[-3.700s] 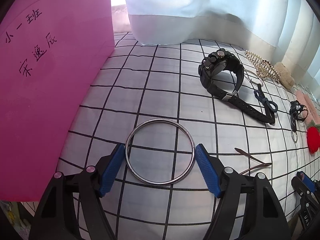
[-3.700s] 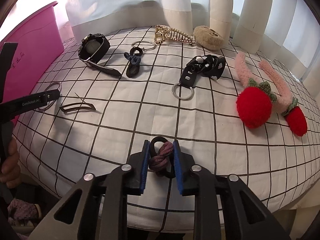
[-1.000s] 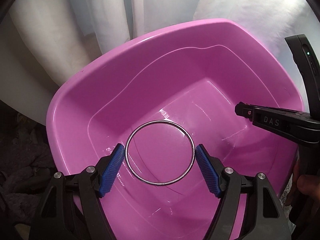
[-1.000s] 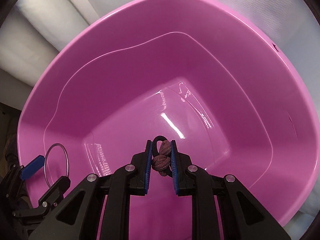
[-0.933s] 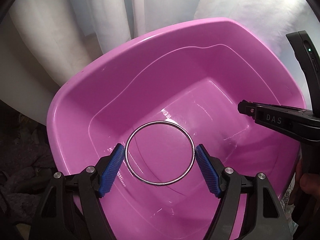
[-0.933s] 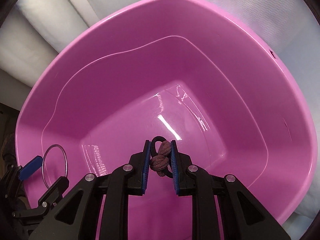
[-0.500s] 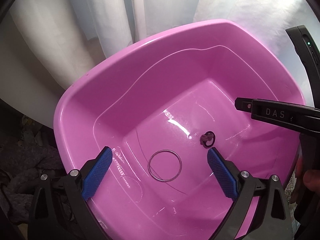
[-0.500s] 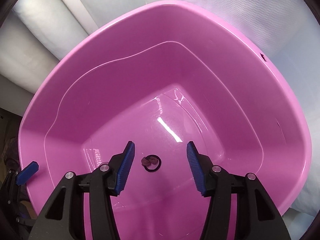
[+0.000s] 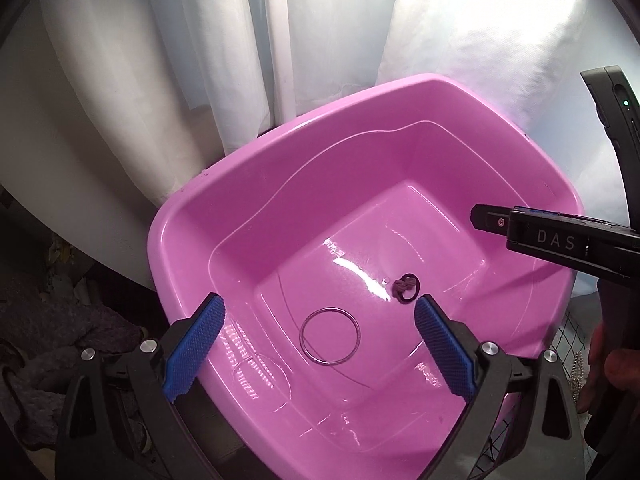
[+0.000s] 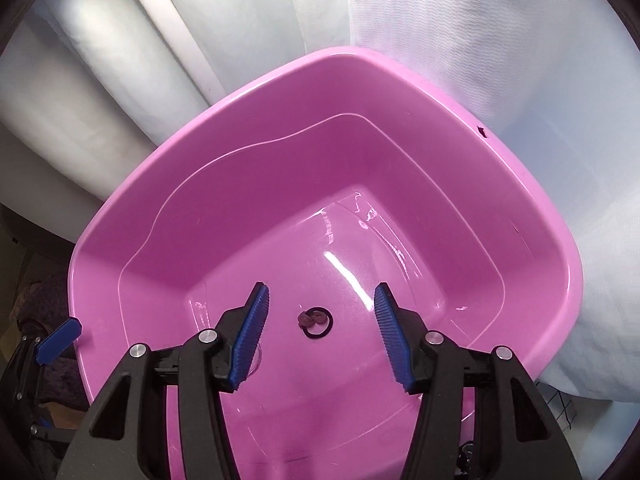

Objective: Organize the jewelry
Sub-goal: 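Withdraw both tools from the tub back over the table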

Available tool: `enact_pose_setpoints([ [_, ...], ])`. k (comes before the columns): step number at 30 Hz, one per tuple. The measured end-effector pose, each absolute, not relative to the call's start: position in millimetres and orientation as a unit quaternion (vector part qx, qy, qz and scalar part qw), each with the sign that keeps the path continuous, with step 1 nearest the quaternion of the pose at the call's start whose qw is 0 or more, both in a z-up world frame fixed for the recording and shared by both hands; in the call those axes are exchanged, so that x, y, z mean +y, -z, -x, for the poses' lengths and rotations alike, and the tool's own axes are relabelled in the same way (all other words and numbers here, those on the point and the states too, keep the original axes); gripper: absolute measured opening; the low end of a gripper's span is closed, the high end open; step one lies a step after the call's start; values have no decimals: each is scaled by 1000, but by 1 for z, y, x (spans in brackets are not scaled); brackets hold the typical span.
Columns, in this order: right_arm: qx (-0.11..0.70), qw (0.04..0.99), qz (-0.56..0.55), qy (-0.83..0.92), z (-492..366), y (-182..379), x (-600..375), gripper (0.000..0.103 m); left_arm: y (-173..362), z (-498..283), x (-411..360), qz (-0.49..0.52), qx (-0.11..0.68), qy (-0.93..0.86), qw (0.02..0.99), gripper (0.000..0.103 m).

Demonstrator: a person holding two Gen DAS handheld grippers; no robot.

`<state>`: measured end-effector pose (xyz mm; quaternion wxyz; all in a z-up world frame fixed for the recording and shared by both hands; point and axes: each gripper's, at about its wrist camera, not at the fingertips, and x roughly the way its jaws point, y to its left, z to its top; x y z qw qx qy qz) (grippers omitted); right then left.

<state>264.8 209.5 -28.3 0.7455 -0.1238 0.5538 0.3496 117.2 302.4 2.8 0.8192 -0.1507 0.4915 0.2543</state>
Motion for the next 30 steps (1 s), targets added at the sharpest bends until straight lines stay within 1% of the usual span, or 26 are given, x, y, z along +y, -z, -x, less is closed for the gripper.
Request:
enact_pose_setpoints([
  [3, 540, 755, 116, -354, -254, 16, 200, 58, -13, -107, 293, 140, 476, -258, 829, 94],
  [6, 527, 764, 113, -355, -243, 4, 189, 60, -21, -99, 285, 131, 463, -258, 837, 95],
  [9, 516, 774, 105, -353, -232, -6, 174, 66, -28, -90, 274, 130, 454, -254, 844, 96],
  [17, 507, 793, 70, -330, -201, -19, 107, 67, -41, -72, 239, 116, 441, -238, 858, 96],
  [23, 494, 812, 56, -305, -161, -28, 47, 67, -44, -57, 204, 100, 442, -214, 865, 96],
  [25, 490, 819, 49, -294, -149, -27, 27, 69, -45, -52, 189, 90, 443, -202, 868, 96],
  [30, 481, 839, 32, -254, -111, -17, -35, 70, -41, -40, 150, 63, 445, -174, 876, 96],
])
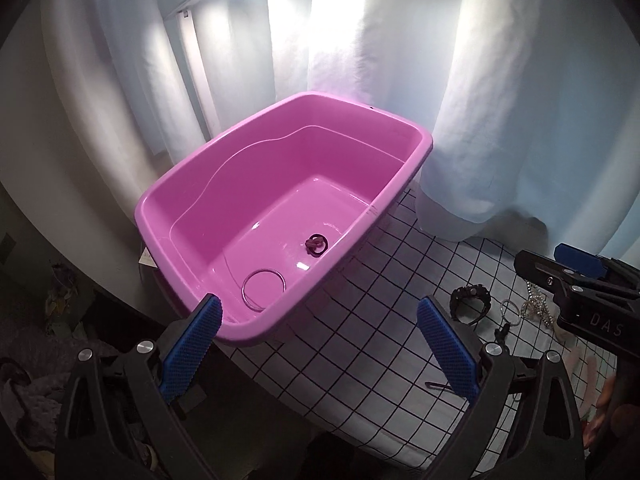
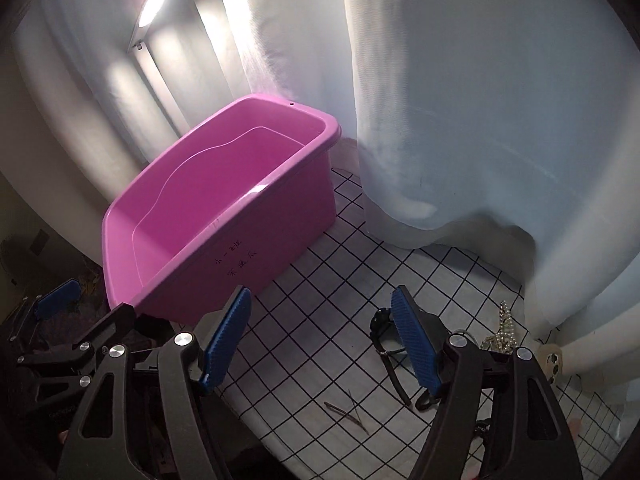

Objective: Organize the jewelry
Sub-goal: 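Withdraw both tools from the tub back over the table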

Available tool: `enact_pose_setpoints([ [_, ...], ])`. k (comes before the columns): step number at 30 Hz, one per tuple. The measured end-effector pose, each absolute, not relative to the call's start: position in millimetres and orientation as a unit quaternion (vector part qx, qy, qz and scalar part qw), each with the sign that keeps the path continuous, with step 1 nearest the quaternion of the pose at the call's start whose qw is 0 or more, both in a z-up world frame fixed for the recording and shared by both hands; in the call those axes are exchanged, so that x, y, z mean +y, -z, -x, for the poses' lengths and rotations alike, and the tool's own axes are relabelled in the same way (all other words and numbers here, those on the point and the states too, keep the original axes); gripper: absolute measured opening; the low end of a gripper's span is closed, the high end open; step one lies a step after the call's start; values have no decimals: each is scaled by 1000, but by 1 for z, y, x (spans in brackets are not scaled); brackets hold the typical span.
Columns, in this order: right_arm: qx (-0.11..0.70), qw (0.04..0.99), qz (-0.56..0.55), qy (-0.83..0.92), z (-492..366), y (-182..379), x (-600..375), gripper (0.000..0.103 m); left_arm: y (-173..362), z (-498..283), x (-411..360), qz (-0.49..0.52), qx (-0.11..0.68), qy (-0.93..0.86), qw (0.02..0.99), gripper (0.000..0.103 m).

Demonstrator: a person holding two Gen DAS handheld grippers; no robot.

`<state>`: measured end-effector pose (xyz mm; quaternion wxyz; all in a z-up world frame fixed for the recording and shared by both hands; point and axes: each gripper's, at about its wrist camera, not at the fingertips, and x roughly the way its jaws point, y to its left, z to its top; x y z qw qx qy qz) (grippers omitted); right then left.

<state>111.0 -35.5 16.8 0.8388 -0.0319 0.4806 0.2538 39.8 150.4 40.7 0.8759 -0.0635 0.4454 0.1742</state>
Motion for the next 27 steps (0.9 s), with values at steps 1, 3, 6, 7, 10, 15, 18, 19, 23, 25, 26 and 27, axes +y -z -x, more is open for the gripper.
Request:
enact_pose_setpoints([
  [1, 481, 841, 24, -247, -103, -13, -49, 70, -39, -35, 141, 59, 445, -166, 878, 96],
  [3, 486, 843, 2, -232, -86, -3, -77, 70, -34, -30, 124, 50, 449, -147, 880, 96],
  [6, 488, 848, -24, -203, -58, 13, -121, 70, -28, -22, 95, 33, 456, -122, 881, 96],
  [7, 489, 850, -31, -191, -50, 17, -134, 70, -25, -19, 85, 27, 456, -113, 882, 96],
  [10, 488, 857, -51, -155, -22, 28, -177, 70, -18, -10, 58, 8, 452, -99, 887, 96],
  [15, 483, 868, -75, -90, 23, 42, -249, 70, -3, 4, 20, -3, 446, -61, 893, 96],
  [18, 484, 869, -88, -64, 44, 53, -285, 70, 14, 10, -1, -26, 470, -44, 881, 96],
  [19, 483, 869, -92, -57, 51, 56, -294, 70, 21, 12, -7, -33, 478, -37, 877, 96],
  [23, 482, 869, -103, -38, 72, 68, -326, 70, 42, 27, -29, -52, 488, -39, 871, 96],
  [25, 479, 871, -106, -32, 81, 73, -337, 70, 47, 35, -36, -59, 483, -43, 873, 97],
  [26, 478, 872, -106, -30, 86, 75, -341, 70, 49, 38, -39, -59, 484, -44, 872, 97],
  [27, 475, 873, -106, -29, 90, 77, -345, 70, 51, 40, -39, -54, 486, -40, 872, 97],
])
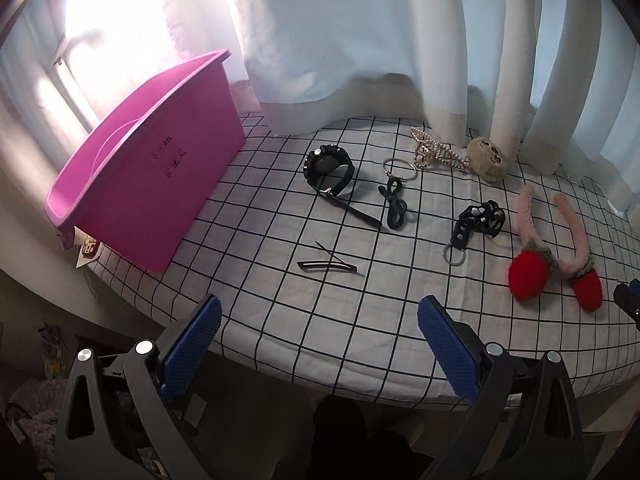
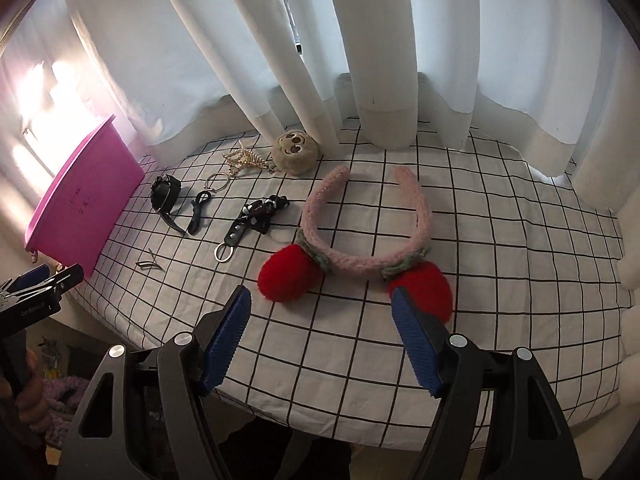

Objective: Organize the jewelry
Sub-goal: 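Withdraw both tools from the tub back over the table, then grasp black hair clips with left tool while right tool grasps pink headband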

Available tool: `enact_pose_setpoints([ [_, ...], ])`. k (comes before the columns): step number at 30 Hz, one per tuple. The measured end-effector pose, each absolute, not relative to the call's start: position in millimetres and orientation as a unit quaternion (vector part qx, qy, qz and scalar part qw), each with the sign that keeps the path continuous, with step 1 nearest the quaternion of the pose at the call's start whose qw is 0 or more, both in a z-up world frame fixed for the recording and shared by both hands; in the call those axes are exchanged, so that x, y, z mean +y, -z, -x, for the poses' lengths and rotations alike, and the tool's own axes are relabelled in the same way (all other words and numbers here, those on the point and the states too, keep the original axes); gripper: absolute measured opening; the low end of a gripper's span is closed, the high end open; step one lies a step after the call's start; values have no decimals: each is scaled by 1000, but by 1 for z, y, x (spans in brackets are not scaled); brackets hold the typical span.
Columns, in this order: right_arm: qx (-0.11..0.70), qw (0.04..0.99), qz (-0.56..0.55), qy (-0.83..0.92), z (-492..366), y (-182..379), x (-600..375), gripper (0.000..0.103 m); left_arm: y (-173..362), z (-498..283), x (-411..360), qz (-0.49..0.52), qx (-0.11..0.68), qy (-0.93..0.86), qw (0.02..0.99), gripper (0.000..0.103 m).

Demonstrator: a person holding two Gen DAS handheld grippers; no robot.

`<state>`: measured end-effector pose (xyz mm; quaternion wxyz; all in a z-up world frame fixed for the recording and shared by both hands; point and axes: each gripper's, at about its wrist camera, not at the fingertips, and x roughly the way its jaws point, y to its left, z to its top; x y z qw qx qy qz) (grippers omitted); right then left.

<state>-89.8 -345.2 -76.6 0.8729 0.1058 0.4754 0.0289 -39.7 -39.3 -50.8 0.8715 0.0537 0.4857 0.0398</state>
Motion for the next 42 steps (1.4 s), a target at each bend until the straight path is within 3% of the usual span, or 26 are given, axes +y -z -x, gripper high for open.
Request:
enact_pose_setpoints([
  [25, 480, 861, -159, 59, 64, 122, -341, 70, 129, 7, 4, -34, 512, -44, 857, 97],
  [42, 474, 878, -47, -58, 19, 128, -315, 70, 157, -10, 13, 30, 527, -93, 844, 97],
])
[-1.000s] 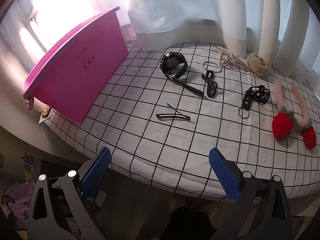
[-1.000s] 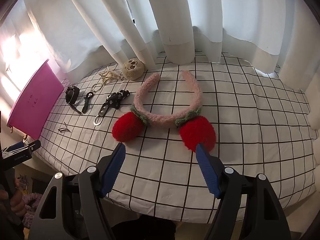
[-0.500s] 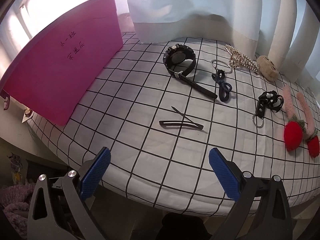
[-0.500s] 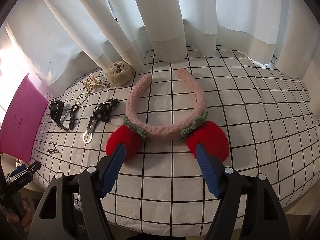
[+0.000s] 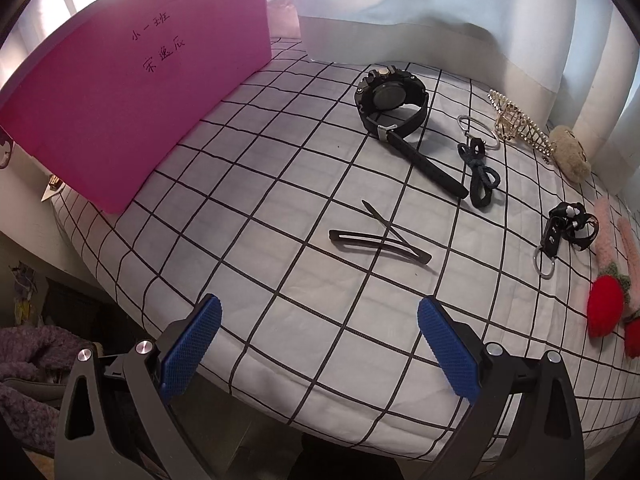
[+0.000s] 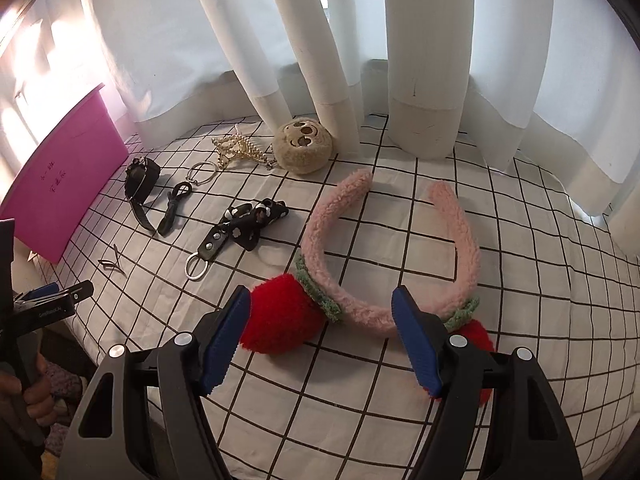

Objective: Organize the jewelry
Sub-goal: 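Grasp black hair clips with left tool while right tool grasps pink headband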

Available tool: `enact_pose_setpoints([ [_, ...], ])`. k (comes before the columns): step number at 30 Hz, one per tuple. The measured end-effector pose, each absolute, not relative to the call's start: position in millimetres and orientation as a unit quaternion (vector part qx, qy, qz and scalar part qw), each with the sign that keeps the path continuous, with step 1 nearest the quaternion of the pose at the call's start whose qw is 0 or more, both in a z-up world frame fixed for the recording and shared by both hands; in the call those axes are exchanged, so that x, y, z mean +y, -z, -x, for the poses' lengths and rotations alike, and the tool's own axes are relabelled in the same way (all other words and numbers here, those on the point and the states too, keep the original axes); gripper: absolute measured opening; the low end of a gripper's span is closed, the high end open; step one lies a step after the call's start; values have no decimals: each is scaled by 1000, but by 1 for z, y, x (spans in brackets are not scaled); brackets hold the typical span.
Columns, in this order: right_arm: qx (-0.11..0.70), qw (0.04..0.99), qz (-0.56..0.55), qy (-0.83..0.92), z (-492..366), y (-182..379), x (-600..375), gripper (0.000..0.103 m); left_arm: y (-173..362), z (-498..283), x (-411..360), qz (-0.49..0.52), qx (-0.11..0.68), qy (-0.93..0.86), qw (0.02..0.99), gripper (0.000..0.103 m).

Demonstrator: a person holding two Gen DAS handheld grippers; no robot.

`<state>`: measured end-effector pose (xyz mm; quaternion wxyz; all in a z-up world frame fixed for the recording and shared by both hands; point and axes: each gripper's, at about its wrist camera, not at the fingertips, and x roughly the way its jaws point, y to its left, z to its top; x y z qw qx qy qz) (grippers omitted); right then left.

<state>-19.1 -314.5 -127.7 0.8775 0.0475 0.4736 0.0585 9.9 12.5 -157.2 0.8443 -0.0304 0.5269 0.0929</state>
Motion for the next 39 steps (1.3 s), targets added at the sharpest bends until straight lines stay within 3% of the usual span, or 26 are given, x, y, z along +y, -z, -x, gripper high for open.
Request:
enact_pose_setpoints([
  [11, 467, 876, -7, -123, 4, 143, -321, 70, 176, -30, -12, 81, 527, -146, 833, 97],
  [39, 475, 813, 152, -302, -3, 178, -323, 70, 185, -44, -31, 94, 516, -200, 828, 97],
])
